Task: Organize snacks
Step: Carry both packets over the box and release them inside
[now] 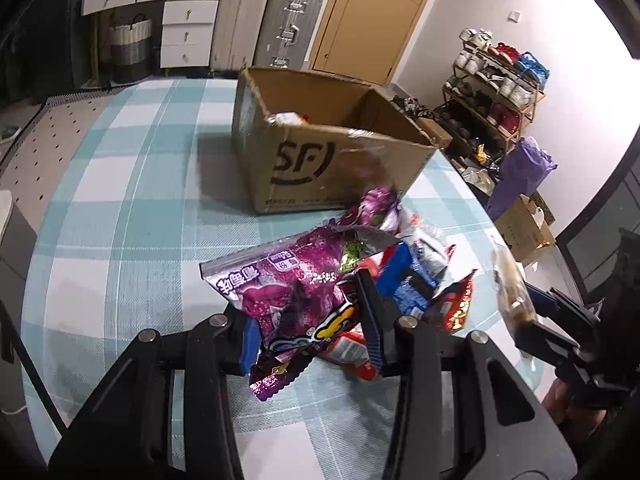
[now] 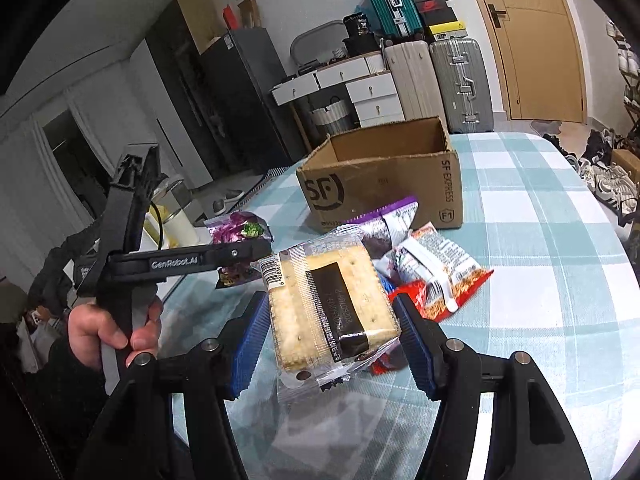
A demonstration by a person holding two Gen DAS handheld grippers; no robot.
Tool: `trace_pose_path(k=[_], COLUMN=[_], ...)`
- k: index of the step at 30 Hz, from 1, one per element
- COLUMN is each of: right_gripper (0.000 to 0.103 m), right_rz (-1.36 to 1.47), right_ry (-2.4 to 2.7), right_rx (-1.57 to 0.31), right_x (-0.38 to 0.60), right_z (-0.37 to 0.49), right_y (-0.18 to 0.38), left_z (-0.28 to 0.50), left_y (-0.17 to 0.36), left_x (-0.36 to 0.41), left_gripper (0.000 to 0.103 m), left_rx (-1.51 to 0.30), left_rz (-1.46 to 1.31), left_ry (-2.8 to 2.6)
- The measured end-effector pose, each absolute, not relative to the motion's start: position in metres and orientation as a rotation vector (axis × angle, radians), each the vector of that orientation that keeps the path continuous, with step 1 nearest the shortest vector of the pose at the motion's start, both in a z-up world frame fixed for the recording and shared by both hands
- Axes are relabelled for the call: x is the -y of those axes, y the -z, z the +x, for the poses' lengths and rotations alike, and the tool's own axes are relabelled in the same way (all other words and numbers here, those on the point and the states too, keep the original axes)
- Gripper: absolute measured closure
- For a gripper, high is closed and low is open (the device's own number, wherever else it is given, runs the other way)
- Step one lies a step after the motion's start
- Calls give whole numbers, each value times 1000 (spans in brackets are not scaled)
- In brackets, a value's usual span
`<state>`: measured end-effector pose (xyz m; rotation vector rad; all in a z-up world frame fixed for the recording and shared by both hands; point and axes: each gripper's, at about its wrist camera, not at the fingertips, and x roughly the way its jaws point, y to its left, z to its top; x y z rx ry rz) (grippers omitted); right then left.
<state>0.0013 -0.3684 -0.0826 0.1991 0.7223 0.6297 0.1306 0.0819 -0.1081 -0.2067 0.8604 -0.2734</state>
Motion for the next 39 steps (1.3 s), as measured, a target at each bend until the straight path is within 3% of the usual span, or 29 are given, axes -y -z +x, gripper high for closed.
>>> trace_pose_path(k=[21,39], right_gripper=[40,40], right_rz=[223,164], right_ry=[-661,-611], right_rx=[-595,-584], right_x=[361,352], right_z=[67,146], right_y=[1,-44], left_z=[160,242], left_y=[24,-33], left_x=[-59,-53], left_gripper=[64,64], left_rx=[-799,-785], left_rz=[-187,-178], left_ry=[411,377])
